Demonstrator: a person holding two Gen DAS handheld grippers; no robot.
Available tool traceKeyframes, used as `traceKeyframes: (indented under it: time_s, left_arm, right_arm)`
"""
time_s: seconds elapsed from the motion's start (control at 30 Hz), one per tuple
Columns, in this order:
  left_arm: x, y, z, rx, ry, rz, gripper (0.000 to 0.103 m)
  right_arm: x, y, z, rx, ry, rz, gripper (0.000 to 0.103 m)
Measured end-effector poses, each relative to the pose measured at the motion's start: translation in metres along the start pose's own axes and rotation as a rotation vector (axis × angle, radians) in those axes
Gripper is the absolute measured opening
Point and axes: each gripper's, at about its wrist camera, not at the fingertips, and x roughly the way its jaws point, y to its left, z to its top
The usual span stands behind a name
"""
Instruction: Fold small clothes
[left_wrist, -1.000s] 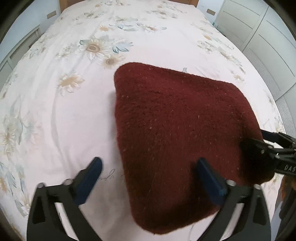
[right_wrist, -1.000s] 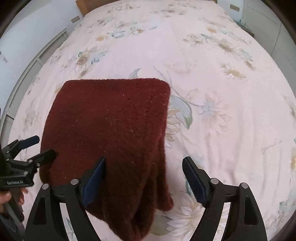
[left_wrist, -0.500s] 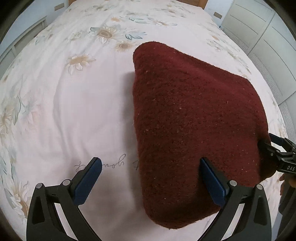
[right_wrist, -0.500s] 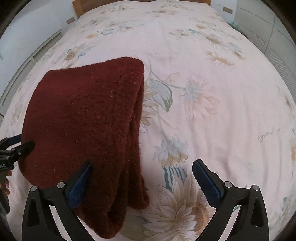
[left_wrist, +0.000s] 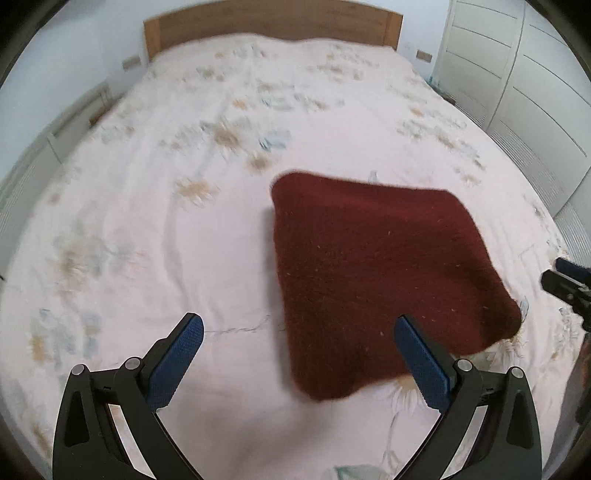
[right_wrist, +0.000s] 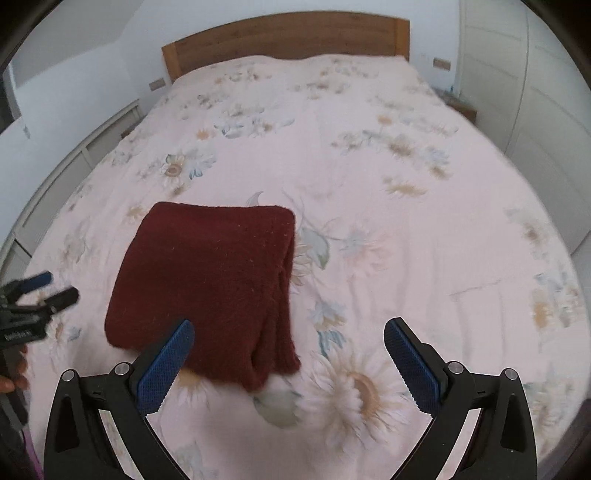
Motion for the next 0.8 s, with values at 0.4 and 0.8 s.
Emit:
traceKeyframes:
  time_s: [0.4,0.8]
  left_arm:
    - [-0.060,0.004,-0.034,-0.049,-0.040,0.076,0.102]
    - [-0.049,0.009,-0.049,-0.064,0.004,0.108,0.102]
  right_arm:
    - [-0.062,-0.001,-0.044,-0.001,-0.016,-0.089,0.103]
    - [-0.067,-0.002,-0.053,0.002,-0.008,-0.111,0.103]
